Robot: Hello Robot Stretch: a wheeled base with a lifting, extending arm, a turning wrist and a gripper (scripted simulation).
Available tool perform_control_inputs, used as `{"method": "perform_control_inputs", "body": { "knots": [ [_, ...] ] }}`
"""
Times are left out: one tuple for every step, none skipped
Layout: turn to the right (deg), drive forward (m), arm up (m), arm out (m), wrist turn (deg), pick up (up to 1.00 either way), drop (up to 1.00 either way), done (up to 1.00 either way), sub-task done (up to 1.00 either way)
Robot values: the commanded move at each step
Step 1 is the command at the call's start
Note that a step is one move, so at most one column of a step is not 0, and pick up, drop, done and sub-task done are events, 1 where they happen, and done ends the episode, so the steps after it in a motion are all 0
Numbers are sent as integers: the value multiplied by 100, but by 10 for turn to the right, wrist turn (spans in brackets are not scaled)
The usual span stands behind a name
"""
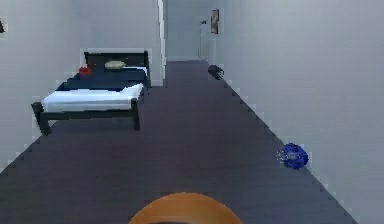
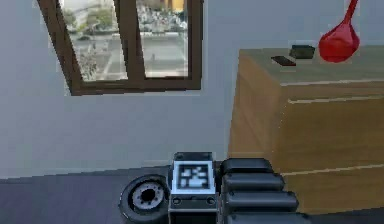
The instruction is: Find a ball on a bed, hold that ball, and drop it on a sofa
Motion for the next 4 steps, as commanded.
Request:
{"method": "perform_control_inputs", "body": {
  "knots": [
    [0,100,0,0,0,0,0,0,0],
    [0,100,0,0,0,0,0,0,0],
    [0,100,0,0,0,0,0,0,0],
    [0,100,0,0,0,0,0,0,0]
  ]
}}
